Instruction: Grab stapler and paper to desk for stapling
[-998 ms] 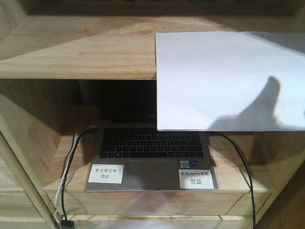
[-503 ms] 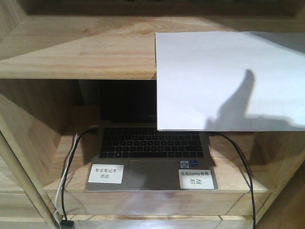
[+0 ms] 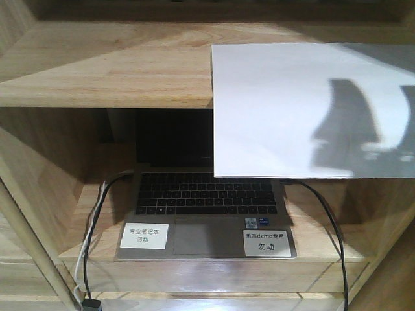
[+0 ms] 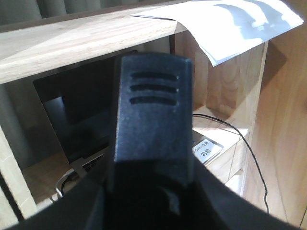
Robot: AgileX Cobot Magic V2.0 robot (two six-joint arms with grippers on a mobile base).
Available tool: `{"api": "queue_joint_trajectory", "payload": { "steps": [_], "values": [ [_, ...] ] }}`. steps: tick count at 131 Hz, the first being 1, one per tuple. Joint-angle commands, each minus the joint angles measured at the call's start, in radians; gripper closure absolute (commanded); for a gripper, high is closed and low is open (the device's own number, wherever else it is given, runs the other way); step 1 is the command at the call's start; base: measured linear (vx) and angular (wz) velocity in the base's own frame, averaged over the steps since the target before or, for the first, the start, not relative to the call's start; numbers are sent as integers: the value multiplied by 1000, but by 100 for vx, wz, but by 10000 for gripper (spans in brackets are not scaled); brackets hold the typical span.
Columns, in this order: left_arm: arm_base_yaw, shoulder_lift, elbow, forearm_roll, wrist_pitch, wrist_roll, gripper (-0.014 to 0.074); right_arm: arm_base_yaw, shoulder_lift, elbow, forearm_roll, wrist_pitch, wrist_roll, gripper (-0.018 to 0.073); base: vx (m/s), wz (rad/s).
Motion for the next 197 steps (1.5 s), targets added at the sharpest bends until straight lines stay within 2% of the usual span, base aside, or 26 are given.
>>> {"api": "queue_joint_trajectory", "payload": {
  "steps": [1, 35, 66, 91, 112, 128, 152, 170, 185, 197],
  "values": [
    [-8, 16, -28, -7, -111, -2, 603, -5, -27, 66, -20, -141, 40, -120, 0, 0],
    [-8, 16, -28, -7, -111, -2, 603, -5, -188, 299, -19, -174, 59, -108, 0, 0],
    [-8, 16, -28, -7, -111, -2, 603, 16, -413, 464, -18, -137, 59, -85, 0, 0],
    [-8, 16, -28, -7, -111, -2, 603, 173, -539, 568, -16, -8, 59, -59, 0, 0],
    [-8, 16, -28, -7, -111, -2, 603, 311, -569, 637, -16, -5, 61, -52, 0, 0],
    [-8, 16, -28, -7, -111, -2, 603, 386, -568, 697, -12, -22, 61, -39, 0, 0],
    [-8, 16, -28, -7, -111, -2, 603, 414, -567, 813, 38, -179, 61, -20, 0, 0],
    [-8, 16, -28, -7, -111, -2, 603, 414, -526, 895, 75, -370, 37, -20, 0, 0],
    [-8, 16, -28, -7, -111, -2, 603, 414, -447, 941, 130, -595, -78, -20, 0, 0],
    [-8, 16, -28, -7, -111, -2, 603, 414, -368, 956, 169, -709, -155, -20, 0, 0]
  ]
}}
